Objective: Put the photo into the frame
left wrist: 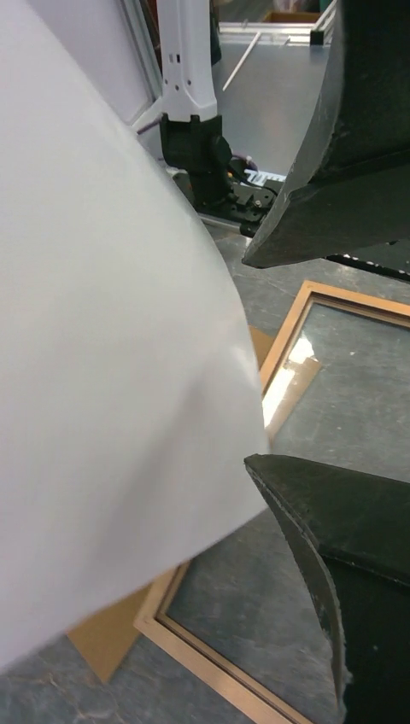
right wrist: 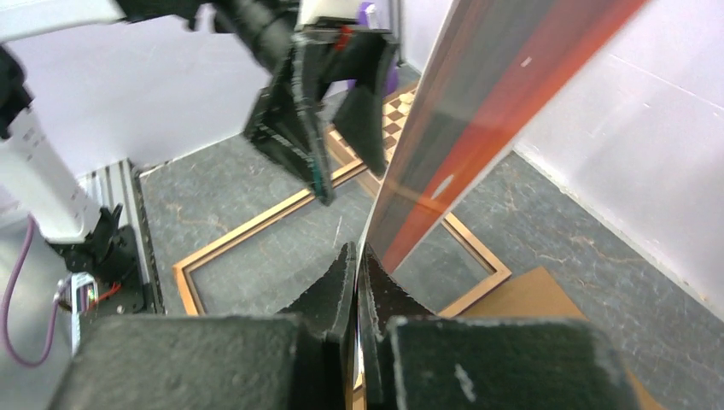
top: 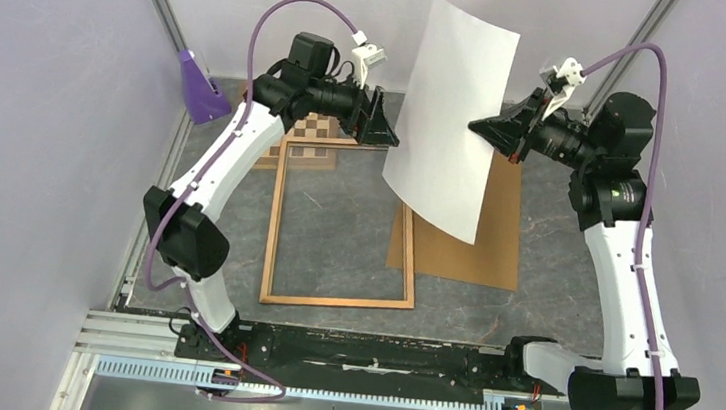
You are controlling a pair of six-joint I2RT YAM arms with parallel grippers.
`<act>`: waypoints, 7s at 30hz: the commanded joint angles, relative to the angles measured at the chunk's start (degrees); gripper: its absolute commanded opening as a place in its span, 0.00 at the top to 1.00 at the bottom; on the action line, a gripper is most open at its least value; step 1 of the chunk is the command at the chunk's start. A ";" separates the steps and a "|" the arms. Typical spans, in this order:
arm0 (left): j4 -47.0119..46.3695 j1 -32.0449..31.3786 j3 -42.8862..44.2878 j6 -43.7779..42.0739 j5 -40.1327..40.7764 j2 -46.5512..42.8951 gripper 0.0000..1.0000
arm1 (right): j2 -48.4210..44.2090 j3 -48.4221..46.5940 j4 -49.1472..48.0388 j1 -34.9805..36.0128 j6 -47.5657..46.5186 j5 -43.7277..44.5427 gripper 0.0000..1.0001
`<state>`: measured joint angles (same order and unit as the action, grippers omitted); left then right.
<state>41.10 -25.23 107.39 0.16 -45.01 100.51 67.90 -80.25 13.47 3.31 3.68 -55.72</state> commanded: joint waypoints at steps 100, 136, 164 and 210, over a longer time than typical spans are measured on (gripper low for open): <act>-22.36 2.79 -24.75 16.80 0.58 -11.23 0.98 | -7.65 17.38 4.44 6.65 -2.19 23.32 1.00; 6.44 13.73 -26.60 3.88 24.00 -12.28 0.98 | 23.75 12.17 -7.70 24.90 6.09 35.46 1.00; 6.89 16.28 -28.99 4.45 20.66 -8.44 0.98 | 33.70 9.86 -7.07 24.82 3.06 35.69 1.00; 1.70 16.36 -34.05 3.26 23.39 -5.68 0.98 | 35.58 13.30 -9.02 24.81 3.05 37.95 0.67</act>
<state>44.51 -9.47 73.41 6.39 -23.00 94.21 103.07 -65.98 3.95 28.49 7.88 -20.49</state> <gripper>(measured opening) 0.033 0.293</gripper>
